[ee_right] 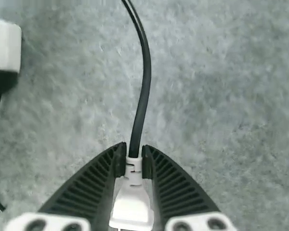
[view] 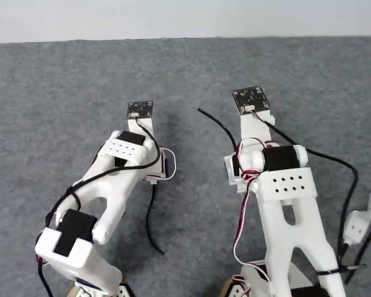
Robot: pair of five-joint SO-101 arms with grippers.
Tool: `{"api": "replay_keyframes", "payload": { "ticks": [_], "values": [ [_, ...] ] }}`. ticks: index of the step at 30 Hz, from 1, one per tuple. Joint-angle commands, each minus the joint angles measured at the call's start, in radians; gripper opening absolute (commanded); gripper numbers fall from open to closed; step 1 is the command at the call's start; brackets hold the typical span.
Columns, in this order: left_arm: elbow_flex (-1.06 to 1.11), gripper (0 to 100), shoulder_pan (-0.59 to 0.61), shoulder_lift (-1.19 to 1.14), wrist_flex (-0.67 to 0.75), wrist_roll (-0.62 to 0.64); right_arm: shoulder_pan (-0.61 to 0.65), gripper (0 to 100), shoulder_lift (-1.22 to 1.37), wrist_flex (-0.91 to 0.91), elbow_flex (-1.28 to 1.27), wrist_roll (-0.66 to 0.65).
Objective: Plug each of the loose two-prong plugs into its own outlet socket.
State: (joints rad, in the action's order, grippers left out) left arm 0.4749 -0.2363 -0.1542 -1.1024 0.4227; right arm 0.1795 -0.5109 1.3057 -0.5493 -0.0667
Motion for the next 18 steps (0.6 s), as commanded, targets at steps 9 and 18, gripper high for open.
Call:
{"api": "replay_keyframes", "payload": {
  "ticks": [9,18],
  "values": [
    [0.163,25,-0.014,0.330,-0.006,-0.115,-0.010,0.8,0.050,-0.048,0.009,0.018],
    [0.426,25,-0.003,0.721,0.000,-0.339,0.008,0.8,0.039,-0.068,0.011,0.018]
  ]
}}
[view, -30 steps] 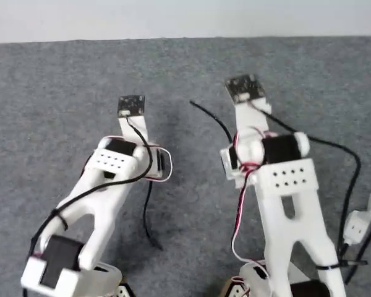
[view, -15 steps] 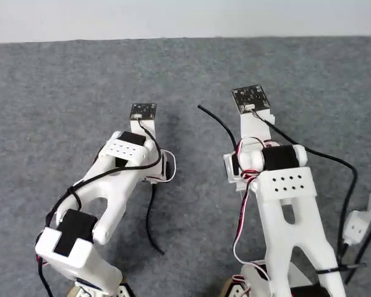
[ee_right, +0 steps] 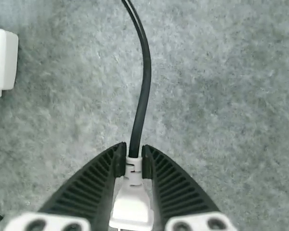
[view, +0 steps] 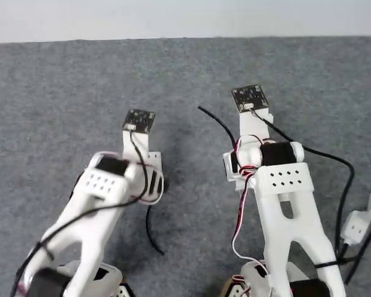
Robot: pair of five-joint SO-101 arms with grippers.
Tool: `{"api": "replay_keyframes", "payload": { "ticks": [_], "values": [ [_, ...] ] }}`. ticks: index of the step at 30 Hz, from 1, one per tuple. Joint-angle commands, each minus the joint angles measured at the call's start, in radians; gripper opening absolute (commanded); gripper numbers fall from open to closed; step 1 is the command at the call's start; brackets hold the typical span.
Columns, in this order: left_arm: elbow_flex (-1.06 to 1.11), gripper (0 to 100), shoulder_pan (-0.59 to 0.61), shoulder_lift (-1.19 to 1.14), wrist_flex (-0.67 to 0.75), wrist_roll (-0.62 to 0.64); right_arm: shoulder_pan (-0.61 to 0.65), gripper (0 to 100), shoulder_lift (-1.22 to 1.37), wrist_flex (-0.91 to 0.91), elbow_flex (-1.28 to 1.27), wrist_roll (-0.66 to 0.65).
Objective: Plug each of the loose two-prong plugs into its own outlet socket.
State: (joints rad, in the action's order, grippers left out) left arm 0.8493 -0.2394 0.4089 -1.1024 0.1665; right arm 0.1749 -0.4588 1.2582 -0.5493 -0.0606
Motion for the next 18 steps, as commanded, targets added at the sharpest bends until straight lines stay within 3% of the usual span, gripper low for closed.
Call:
{"api": "replay_keyframes", "payload": {
  "ticks": [1,5,8,14,18],
  "values": [
    [0.087,24,0.012,0.213,0.017,-0.104,0.038,0.8,-0.013,-0.019,0.014,0.012],
    [0.209,12,0.107,0.384,0.137,-0.132,0.154,0.8,-0.042,-0.015,0.015,0.012],
    [0.248,1,0.160,0.399,0.150,-0.132,0.222,0.8,-0.139,-0.013,0.014,0.008],
    [0.219,1,0.195,0.204,0.150,-0.137,0.329,0.8,-0.348,-0.013,0.014,-0.023],
    [0.140,1,0.180,0.009,0.146,-0.241,0.443,0.8,-0.415,-0.013,0.008,-0.028]
  ]
}}
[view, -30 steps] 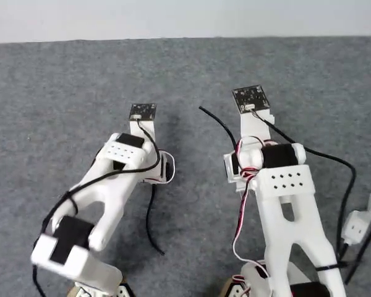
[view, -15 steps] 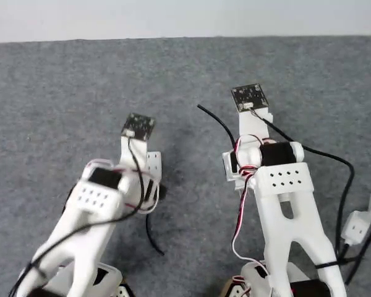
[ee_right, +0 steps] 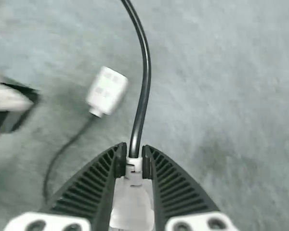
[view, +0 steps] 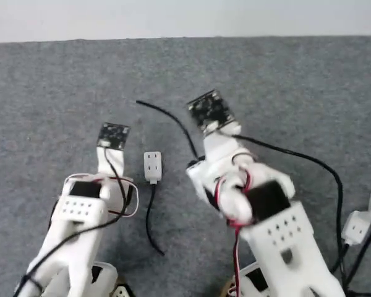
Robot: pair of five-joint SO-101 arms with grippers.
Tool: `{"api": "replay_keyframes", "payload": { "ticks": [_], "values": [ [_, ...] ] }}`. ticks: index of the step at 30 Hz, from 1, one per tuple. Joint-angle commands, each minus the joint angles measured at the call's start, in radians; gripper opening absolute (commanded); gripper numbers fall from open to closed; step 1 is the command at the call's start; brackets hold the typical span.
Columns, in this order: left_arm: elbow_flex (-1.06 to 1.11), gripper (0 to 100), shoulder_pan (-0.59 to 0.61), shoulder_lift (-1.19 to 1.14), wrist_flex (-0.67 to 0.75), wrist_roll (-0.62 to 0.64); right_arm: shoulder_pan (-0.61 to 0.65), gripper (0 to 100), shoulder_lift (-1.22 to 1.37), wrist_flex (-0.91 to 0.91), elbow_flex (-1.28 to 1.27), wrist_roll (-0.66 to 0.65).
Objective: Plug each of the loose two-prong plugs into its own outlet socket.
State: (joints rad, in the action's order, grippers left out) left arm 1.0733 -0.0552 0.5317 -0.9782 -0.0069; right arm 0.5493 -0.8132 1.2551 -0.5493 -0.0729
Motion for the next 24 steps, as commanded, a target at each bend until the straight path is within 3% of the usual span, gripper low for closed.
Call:
{"api": "replay_keyframes", "payload": {
  "ticks": [1,5,10,24],
  "values": [
    [-0.102,1,-0.011,-0.155,0.021,-0.091,0.091,0.8,-0.059,-0.012,0.003,-0.014],
    [-0.147,1,-0.025,-0.241,0.014,-0.150,0.177,0.8,-0.013,-0.094,-0.084,-0.006],
    [-0.125,1,-0.028,-0.173,-0.003,-0.176,0.231,0.8,0.067,-0.153,-0.129,0.020],
    [0.191,1,-0.222,0.364,-0.057,-0.334,0.226,0.8,0.093,-0.171,-0.129,0.015]
  ]
}}
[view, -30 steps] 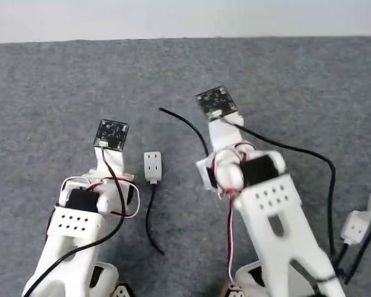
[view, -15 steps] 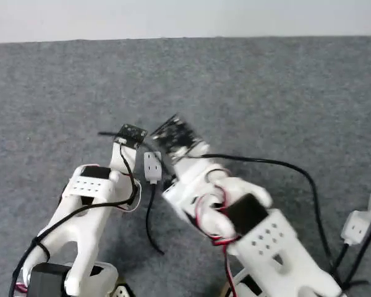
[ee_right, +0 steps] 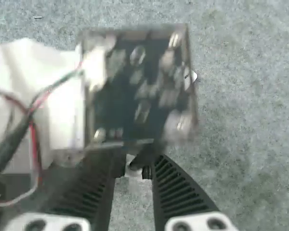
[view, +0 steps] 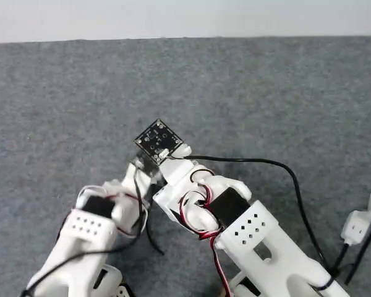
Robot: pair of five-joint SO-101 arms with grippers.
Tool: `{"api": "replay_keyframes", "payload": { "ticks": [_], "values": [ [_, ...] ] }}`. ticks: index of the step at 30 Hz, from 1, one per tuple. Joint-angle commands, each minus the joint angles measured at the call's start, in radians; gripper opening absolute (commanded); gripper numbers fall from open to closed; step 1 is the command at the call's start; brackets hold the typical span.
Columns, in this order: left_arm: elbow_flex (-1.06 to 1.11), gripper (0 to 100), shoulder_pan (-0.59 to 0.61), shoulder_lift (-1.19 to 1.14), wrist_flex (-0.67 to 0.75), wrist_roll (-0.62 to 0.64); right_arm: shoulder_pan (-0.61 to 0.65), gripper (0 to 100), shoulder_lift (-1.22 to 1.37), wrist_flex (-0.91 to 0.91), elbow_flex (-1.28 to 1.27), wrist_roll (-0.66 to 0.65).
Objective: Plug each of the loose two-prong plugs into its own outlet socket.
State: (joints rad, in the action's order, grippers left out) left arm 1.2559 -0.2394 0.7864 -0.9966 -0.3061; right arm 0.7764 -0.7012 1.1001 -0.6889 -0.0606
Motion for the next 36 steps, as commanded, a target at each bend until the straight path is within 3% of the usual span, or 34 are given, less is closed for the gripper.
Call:
{"api": "replay_keyframes", "payload": {
  "ticks": [1,5,11,15,28,36],
  "values": [
    [0.018,1,-0.040,0.141,-0.043,-0.032,-0.001,0.8,-0.016,-0.019,0.011,0.006],
    [0.039,1,0.049,0.259,-0.034,0.032,-0.005,0.8,-0.015,-0.065,0.011,0.038],
    [0.073,1,0.439,0.413,0.141,0.244,-0.097,0.8,0.005,-0.214,0.011,0.146],
    [0.114,1,0.583,0.471,0.190,0.279,-0.108,0.8,0.142,-0.237,0.077,0.150],
    [0.122,1,0.632,0.500,0.192,0.275,-0.160,0.8,0.760,-0.229,0.603,0.218],
    [0.122,1,0.635,0.500,0.193,0.273,-0.173,0.8,1.001,-0.114,0.836,0.222]
  ]
}}
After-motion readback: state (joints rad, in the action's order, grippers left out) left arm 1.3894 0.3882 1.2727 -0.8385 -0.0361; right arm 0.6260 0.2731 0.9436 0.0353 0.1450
